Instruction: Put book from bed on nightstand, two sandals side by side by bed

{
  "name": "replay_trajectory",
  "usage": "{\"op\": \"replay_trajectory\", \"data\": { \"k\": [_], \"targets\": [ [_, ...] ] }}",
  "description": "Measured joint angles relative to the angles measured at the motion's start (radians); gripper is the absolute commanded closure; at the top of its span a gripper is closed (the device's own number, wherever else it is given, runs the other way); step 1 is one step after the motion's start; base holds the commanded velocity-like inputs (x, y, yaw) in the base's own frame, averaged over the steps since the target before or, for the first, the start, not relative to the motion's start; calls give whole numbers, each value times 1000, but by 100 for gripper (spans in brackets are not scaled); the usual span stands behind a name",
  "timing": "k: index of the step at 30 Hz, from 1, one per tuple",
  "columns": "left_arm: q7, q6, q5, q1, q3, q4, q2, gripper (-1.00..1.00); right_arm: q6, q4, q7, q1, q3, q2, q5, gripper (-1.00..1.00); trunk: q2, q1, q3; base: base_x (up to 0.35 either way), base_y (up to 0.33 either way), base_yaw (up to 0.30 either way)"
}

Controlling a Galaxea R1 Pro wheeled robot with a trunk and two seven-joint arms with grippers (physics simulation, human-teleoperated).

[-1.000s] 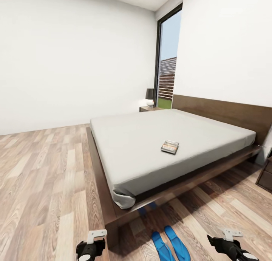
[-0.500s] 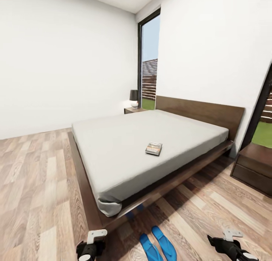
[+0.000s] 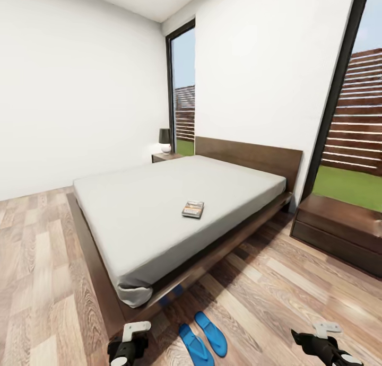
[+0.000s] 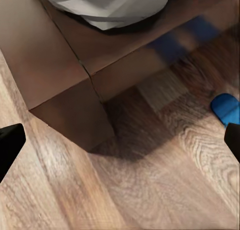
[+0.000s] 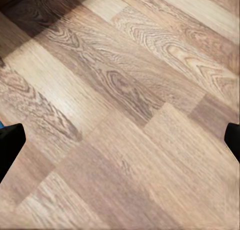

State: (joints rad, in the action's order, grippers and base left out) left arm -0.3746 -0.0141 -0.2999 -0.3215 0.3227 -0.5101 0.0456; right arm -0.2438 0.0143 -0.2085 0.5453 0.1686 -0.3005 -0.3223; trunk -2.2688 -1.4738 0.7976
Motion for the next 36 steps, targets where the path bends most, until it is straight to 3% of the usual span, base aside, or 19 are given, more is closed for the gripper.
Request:
{"op": "replay_trajectory", "data": {
  "k": [36],
  "targets": [
    [0,-3,1,0,-1,0,0,-100,0,1,0,0,0,0,-1,-100,252,138,-127,0,0,-286]
  ]
}}
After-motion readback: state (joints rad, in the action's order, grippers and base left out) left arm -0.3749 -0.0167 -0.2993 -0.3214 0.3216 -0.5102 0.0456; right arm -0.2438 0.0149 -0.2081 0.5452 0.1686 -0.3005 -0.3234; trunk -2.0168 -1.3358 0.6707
